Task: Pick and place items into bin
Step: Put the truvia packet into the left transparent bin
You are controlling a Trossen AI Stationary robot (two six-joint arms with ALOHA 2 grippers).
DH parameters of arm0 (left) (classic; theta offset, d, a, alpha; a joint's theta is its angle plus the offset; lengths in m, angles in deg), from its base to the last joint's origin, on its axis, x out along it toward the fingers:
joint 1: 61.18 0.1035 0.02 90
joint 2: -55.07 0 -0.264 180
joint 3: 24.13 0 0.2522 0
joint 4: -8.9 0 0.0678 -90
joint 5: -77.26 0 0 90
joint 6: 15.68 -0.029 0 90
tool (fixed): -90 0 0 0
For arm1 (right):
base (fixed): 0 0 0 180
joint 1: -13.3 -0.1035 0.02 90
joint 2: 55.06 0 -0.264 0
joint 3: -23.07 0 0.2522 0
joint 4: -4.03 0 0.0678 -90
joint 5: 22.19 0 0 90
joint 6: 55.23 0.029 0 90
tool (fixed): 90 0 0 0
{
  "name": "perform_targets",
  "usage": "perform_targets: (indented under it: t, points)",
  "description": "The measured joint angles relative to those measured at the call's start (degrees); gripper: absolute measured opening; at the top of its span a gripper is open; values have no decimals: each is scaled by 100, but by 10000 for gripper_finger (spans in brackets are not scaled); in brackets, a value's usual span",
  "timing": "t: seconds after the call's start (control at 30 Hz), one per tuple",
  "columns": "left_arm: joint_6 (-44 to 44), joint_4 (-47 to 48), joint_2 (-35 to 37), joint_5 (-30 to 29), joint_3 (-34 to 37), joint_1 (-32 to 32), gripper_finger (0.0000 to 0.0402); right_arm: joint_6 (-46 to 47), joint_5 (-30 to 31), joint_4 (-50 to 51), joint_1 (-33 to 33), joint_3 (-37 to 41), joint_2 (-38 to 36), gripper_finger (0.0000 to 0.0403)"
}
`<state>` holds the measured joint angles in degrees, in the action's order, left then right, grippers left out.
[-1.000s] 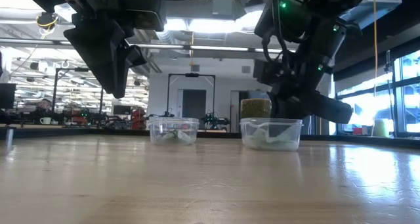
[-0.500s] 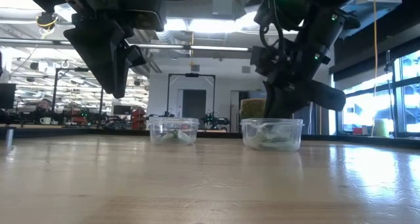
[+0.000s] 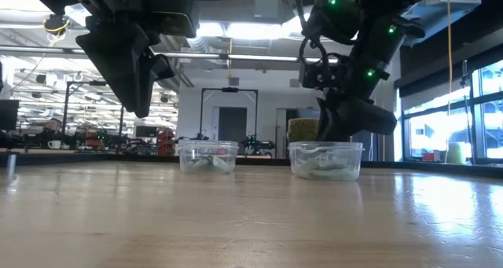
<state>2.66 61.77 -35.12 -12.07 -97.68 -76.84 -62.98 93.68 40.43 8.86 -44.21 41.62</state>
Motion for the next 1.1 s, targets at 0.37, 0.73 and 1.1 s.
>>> perform_targets:
  t: [0.37, 0.73, 1.1]
  points:
    - [312, 496, 0, 233, 2, -123, 97, 494, -195, 208, 0, 0, -463, 115]
    - [2200, 1571, -1, -167, 39, -1410, 97, 751, -199, 194, -64, 0, -1144, 115]
    - [2856, 1629, -88, -831, 39, -2512, 143, 917, -207, 66, -68, 38, -1140, 115]
